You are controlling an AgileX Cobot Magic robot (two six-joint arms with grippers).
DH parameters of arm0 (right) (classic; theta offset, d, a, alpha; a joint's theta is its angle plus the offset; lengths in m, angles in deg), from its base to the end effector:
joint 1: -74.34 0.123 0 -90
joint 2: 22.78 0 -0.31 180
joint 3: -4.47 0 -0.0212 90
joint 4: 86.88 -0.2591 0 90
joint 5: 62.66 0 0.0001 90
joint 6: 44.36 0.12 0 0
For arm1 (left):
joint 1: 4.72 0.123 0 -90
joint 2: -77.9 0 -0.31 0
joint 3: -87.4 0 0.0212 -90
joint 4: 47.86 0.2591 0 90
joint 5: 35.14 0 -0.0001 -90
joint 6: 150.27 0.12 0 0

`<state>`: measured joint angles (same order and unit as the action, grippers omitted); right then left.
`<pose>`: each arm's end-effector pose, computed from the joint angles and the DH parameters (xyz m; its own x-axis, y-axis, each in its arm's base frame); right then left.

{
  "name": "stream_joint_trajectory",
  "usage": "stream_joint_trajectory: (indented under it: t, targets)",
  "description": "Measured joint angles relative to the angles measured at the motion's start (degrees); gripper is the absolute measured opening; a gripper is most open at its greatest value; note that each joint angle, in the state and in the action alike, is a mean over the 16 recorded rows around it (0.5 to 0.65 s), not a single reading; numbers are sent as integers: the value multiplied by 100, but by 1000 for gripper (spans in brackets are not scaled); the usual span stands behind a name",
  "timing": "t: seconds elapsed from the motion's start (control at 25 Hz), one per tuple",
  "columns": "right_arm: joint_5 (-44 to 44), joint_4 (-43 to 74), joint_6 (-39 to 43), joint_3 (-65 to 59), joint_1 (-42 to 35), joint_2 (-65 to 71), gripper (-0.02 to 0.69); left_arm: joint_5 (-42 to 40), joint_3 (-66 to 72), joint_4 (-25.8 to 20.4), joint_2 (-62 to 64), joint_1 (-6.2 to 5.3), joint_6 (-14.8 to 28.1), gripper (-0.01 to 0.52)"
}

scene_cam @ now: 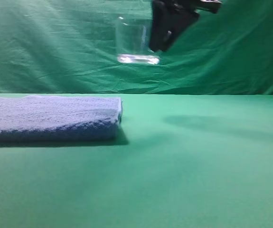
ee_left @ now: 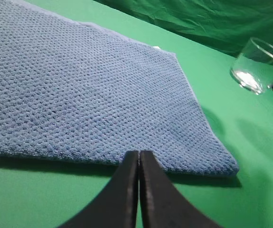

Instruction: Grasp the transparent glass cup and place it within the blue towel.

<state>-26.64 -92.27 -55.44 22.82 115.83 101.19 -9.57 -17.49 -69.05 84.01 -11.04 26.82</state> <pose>0.3723 0.3382 0.2369 -0.5020 -0.5999 -0.6230 -0.7511 0.6595 -0.0298 0.0565 -0.0251 0.1852 -0.3398 -0.3376 -0.8778 0.1404 0.9047 -0.4023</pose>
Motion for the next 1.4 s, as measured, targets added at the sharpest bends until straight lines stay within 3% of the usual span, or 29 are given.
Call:
stream_joint_trajectory:
  t: [0.36, 0.72, 0.88, 1.04, 1.4]
  targets:
    - [-66, 9, -156, 1604, 482, 1553, 137, 0, 0, 0, 0, 0, 0, 0]
    - [107, 73, -128, 2139, 494, 1930, 379, 0, 0, 0, 0, 0, 0, 0]
    - [570, 122, -45, 2162, 438, 1629, 420, 0, 0, 0, 0, 0, 0, 0]
    - [1225, 185, 106, 2168, 343, 1152, 359, 0, 0, 0, 0, 0, 0, 0]
    - [2660, 316, 515, 2027, 90, -291, 51, 0, 0, 0, 0, 0, 0, 0]
